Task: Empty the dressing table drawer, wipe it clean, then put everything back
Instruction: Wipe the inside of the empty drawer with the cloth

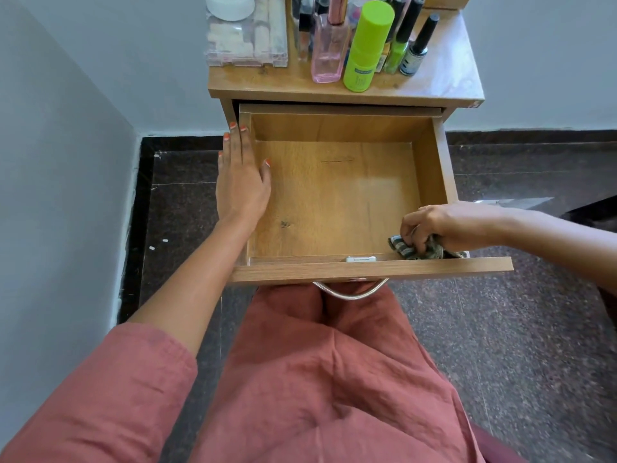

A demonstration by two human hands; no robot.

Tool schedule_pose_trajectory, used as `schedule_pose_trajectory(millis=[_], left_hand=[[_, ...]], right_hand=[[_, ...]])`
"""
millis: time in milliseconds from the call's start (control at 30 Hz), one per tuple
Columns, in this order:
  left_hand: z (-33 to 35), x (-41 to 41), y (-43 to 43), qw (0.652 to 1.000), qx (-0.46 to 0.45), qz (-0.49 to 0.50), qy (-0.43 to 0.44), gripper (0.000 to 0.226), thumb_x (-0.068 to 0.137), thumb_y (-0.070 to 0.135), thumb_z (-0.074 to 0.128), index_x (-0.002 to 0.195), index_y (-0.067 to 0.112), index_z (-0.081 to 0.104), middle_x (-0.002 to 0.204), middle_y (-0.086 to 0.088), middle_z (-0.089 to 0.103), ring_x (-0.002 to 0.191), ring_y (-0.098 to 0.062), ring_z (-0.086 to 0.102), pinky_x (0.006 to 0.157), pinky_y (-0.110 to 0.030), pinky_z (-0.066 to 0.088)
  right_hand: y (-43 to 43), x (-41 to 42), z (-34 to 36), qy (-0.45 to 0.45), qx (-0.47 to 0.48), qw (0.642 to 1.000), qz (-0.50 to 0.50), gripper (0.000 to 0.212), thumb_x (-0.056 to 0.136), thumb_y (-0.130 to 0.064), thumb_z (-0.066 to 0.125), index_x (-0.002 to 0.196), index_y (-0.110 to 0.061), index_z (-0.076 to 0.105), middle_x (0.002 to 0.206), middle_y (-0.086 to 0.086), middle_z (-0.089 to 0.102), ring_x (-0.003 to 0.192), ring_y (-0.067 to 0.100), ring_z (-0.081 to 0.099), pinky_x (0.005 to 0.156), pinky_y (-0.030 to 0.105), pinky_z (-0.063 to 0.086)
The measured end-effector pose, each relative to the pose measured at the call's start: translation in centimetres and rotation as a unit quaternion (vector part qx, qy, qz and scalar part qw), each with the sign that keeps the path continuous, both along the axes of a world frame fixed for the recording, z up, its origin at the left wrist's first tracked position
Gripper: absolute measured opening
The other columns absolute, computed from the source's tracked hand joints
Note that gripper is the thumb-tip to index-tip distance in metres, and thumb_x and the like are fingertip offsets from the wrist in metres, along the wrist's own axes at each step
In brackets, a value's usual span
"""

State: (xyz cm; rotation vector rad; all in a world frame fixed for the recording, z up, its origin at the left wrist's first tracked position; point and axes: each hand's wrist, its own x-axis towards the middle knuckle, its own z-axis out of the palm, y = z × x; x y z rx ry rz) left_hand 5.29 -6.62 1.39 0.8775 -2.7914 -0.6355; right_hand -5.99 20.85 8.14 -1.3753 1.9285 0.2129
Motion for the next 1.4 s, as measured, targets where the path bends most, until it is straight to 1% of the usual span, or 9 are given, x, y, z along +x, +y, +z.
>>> schedule_pose_trajectory(millis=[100, 300, 667, 800, 900, 1000, 1067, 1167, 1400], left_hand=[[0.0, 0.0, 0.0, 1.000, -0.005, 0.002, 0.001, 0.056, 0.099, 0.027, 0.031, 0.146, 0.007, 0.008, 0.156, -0.009, 0.004, 0.145, -0.022, 0.003, 0.119, -0.034, 0.008], [-0.1, -0.1, -0.1, 1.000, -0.014, 0.002, -0.001, 0.056, 0.099, 0.027, 0.031, 0.146, 0.006, 0.009, 0.156, -0.009, 0.005, 0.145, -0.022, 0.003, 0.119, -0.034, 0.007], [-0.1, 0.0, 0.0, 1.000, -0.003, 0.000, 0.004, 0.056, 0.099, 0.027, 0.031, 0.146, 0.006, 0.009, 0.156, -0.009, 0.005, 0.145, -0.022, 0.003, 0.118, -0.033, 0.006], [0.0, -0.2, -0.1, 1.000, 0.001, 0.004, 0.001, 0.056, 0.099, 0.028, 0.031, 0.146, 0.008, 0.009, 0.157, -0.007, 0.004, 0.145, -0.022, 0.003, 0.118, -0.033, 0.008], [0.1, -0.2, 0.0, 1.000, 0.003, 0.005, 0.003, 0.056, 0.099, 0.028, 0.031, 0.146, 0.008, 0.009, 0.157, -0.007, 0.004, 0.145, -0.022, 0.004, 0.118, -0.035, 0.010], [0.2, -0.2, 0.1, 1.000, 0.002, 0.007, 0.005, 0.056, 0.099, 0.028, 0.032, 0.146, 0.007, 0.010, 0.157, -0.007, 0.005, 0.145, -0.022, 0.004, 0.118, -0.035, 0.011], [0.1, -0.1, 0.1, 1.000, 0.000, 0.008, 0.007, 0.056, 0.099, 0.028, 0.032, 0.146, 0.008, 0.010, 0.157, -0.007, 0.005, 0.145, -0.022, 0.005, 0.118, -0.034, 0.011], [0.0, -0.1, 0.1, 1.000, 0.001, 0.008, 0.009, 0.056, 0.099, 0.028, 0.032, 0.146, 0.008, 0.010, 0.156, -0.007, 0.006, 0.145, -0.022, 0.005, 0.118, -0.035, 0.011], [0.1, 0.0, 0.3, 1.000, 0.002, 0.011, 0.008, 0.055, 0.099, 0.029, 0.031, 0.147, 0.009, 0.010, 0.157, -0.006, 0.004, 0.145, -0.021, 0.004, 0.117, -0.032, 0.008]], right_hand=[[-1.2, 1.1, -0.5, -0.019, -0.054, 0.998, -0.034, 0.033, 0.073, 0.010, 0.054, 0.085, -0.016, 0.071, 0.110, -0.004, 0.060, 0.099, 0.020, 0.060, 0.076, 0.040, 0.053], [-3.1, 3.9, -1.1, -0.028, -0.134, 0.985, -0.106, 0.039, 0.070, 0.011, 0.047, 0.086, -0.015, 0.070, 0.114, -0.003, 0.059, 0.100, 0.018, 0.058, 0.080, 0.034, 0.050], [1.3, 1.7, -0.6, 0.029, -0.104, 0.987, -0.119, 0.030, 0.069, 0.015, 0.051, 0.071, -0.010, 0.069, 0.104, -0.003, 0.059, 0.094, 0.021, 0.063, 0.067, 0.033, 0.055], [1.7, 1.4, 1.6, 0.006, -0.252, 0.937, -0.241, 0.028, 0.064, 0.023, 0.061, 0.066, -0.004, 0.070, 0.091, 0.001, 0.061, 0.086, 0.022, 0.064, 0.075, 0.004, 0.046], [2.5, 1.5, 4.6, 0.025, -0.330, 0.868, -0.370, 0.037, 0.068, 0.025, 0.054, 0.074, -0.009, 0.069, 0.095, 0.001, 0.062, 0.081, -0.005, 0.058, 0.068, 0.002, 0.046], [3.3, 2.5, 5.7, 0.067, -0.372, 0.815, -0.440, 0.038, 0.072, 0.023, 0.052, 0.082, -0.009, 0.067, 0.100, 0.004, 0.060, 0.080, -0.010, 0.056, 0.063, 0.002, 0.047], [3.7, 3.7, 4.8, 0.097, -0.350, 0.817, -0.447, 0.036, 0.073, 0.020, 0.056, 0.090, -0.010, 0.068, 0.101, 0.004, 0.058, 0.084, -0.006, 0.055, 0.073, 0.008, 0.050], [4.0, 5.5, 2.4, 0.152, -0.269, 0.848, -0.430, 0.035, 0.074, 0.010, 0.061, 0.095, -0.015, 0.072, 0.106, 0.005, 0.059, 0.097, 0.017, 0.054, 0.082, 0.040, 0.052], [3.1, 5.3, 0.3, 0.258, -0.124, 0.869, -0.404, 0.036, 0.080, -0.015, 0.066, 0.114, -0.028, 0.064, 0.120, 0.007, 0.049, 0.109, 0.031, 0.042, 0.072, 0.043, 0.048]])
